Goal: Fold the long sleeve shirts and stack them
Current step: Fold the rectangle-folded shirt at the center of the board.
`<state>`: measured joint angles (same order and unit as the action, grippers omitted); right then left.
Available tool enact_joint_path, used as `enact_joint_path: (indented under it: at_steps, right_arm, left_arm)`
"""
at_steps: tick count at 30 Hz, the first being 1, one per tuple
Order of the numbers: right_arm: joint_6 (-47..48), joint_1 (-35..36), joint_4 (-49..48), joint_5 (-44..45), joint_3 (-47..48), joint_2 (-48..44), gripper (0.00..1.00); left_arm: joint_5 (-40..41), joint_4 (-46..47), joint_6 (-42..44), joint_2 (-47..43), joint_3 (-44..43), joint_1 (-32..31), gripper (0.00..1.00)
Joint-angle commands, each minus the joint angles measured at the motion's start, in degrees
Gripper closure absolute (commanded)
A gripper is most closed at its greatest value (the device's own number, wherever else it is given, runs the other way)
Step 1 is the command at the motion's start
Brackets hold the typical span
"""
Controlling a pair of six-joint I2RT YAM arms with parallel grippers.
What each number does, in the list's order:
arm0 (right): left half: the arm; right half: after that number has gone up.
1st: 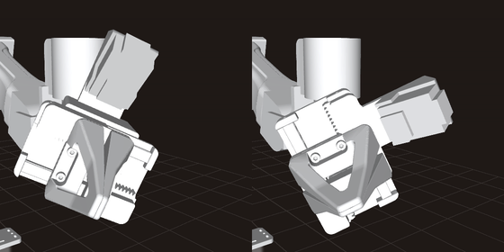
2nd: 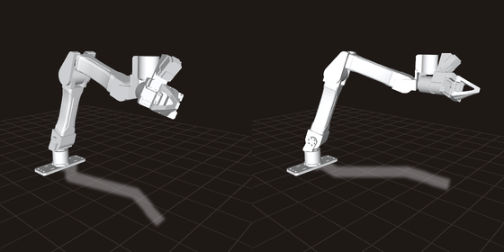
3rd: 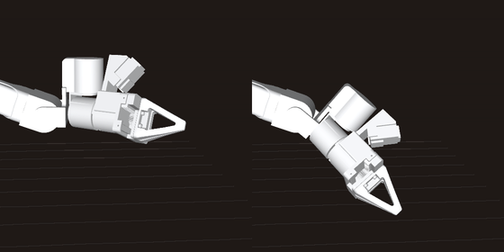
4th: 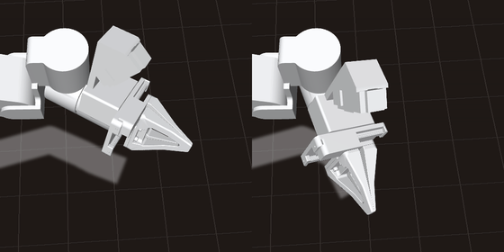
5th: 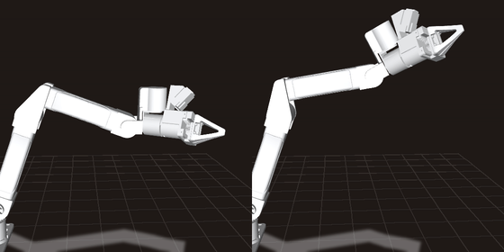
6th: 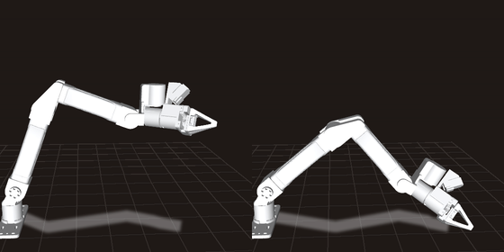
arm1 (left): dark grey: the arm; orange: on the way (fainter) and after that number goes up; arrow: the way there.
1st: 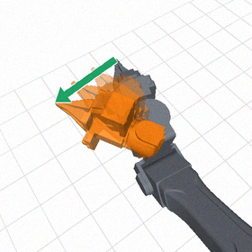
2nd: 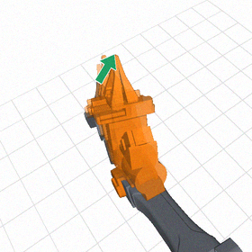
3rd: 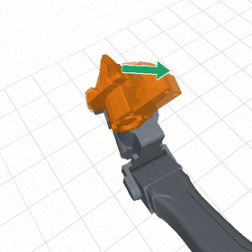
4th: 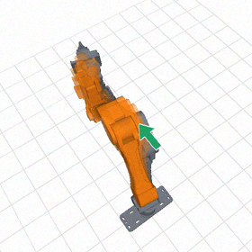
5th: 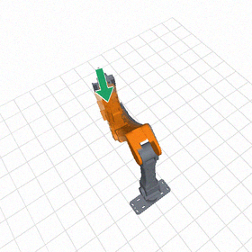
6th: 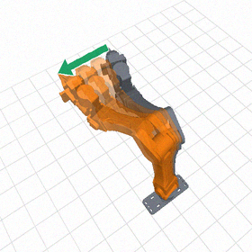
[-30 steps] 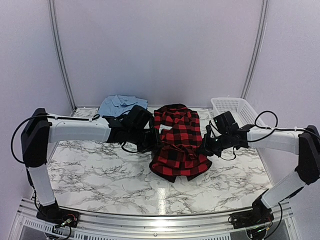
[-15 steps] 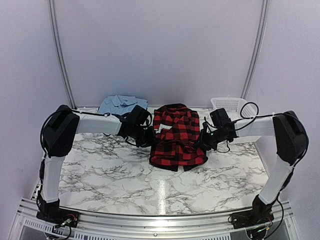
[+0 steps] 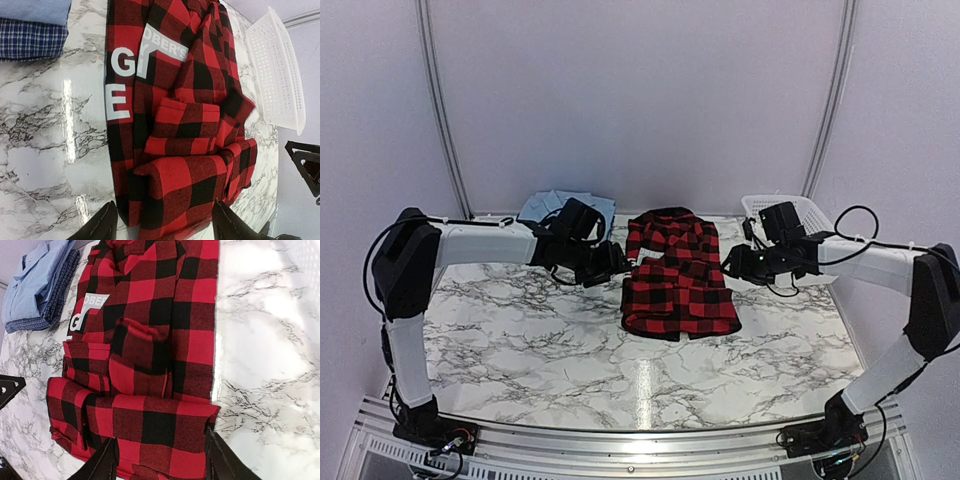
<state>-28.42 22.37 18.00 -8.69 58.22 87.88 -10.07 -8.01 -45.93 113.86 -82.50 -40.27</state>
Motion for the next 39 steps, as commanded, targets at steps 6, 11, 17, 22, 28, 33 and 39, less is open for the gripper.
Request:
enact_joint_path:
  at_steps: [6,11,17,22,28,33,39]
  right_arm:
    - [6.0,2.2,-3.5,1.2,-13.8,-7.0,0.48]
    - [6.0,2.5,-8.0,1.8,-17.9,-6.9,0.52]
    - [6.1,2.5,-13.3,0.4,-20.0,-3.2,0.52]
    - [5.4,2.7,-13.1,-0.1,-19.5,-2.2,0.60]
    - [4.2,3.2,-11.6,-1.2,-19.2,-2.2,0.72]
    - [3.7,3.6,-9.4,-0.6,-18.4,-2.1,0.74]
    - [4.4,3.7,-6.9,3.5,-19.4,-2.7,0.49]
  left_arm:
    - [-4.2,3.4,1.2,-4.3,11.9,-3.4,0.39]
    - [-4.5,8.9,-1.1,-3.8,16.0,-5.3,0.44]
    - [-5.6,14.4,-3.6,-2.3,17.8,-5.5,0.47]
    - [-6.8,16.2,-4.9,-0.6,17.3,-5.6,0.56]
    - [-7.8,17.1,-6.7,-0.1,17.9,-6.5,0.73]
    - [-7.7,16.5,-7.8,-0.8,18.0,-6.7,0.89]
    - [-7.3,15.2,-7.8,-0.7,17.3,-6.6,0.93]
